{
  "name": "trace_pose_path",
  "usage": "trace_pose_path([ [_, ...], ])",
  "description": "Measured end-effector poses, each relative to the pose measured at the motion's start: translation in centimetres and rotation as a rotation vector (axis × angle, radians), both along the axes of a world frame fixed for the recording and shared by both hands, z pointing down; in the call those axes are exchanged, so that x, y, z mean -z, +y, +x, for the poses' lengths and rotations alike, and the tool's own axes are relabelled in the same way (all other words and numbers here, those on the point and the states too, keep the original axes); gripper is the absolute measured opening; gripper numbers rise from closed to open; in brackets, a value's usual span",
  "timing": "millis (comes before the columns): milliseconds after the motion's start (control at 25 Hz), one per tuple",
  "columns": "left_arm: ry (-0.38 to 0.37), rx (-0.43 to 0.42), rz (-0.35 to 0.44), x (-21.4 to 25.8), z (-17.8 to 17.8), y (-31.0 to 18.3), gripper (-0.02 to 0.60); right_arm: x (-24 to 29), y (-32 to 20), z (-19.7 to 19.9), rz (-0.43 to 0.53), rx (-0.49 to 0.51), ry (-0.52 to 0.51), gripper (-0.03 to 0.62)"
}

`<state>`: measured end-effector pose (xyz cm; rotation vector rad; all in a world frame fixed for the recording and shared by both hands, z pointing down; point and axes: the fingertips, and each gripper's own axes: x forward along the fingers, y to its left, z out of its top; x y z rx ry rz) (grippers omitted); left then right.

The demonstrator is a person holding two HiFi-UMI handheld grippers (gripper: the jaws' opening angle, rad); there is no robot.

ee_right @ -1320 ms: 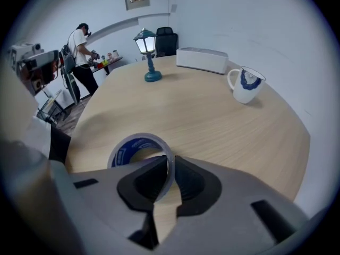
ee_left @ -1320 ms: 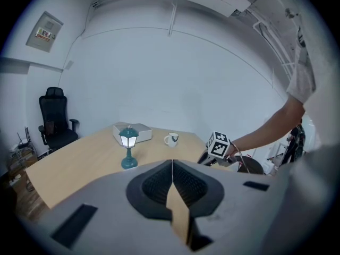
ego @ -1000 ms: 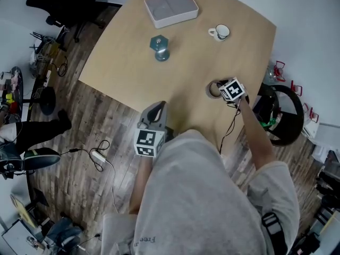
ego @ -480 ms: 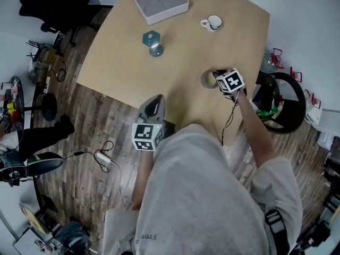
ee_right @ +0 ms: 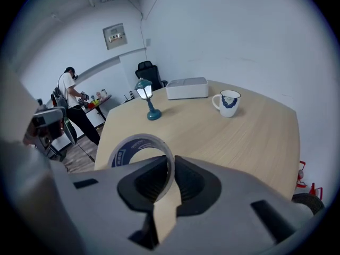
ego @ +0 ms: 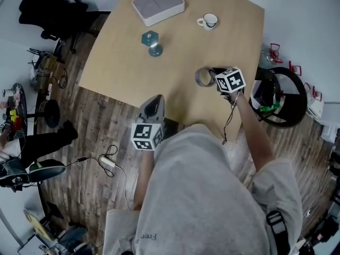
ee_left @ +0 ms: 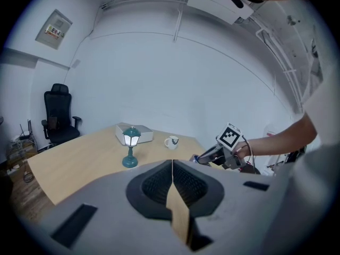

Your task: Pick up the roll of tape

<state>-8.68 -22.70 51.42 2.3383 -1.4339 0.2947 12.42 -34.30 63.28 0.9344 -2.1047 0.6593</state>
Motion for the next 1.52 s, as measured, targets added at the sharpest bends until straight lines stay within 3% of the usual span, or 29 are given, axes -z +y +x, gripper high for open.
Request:
trace_pose_path([
  [360, 0.026, 0.013, -0.012, 1.0, -0.7, 0.2, 0.006, 4.2, 2.3, -2.0, 0.052, -0.051, -0.119, 0.049],
  [680, 0.025, -0.008, -0.012, 0.8, 0.0, 1.2, 0.006, 7.7, 5.0, -3.5, 0.091, -0.122, -0.298, 0.049],
  [1080, 0.007, -0.057, 0.002, 0.9, 2.0, 1.6, 0.006, 9.2, 8.6, -3.3, 0.151, -0.228, -0.366, 0.049],
  [1520, -0.001, -0.074, 0.009, 0.9, 3.7, 1.7, 0.006, 10.0, 11.5, -2.1, 0.335, -0.321, -0.319, 0.049],
])
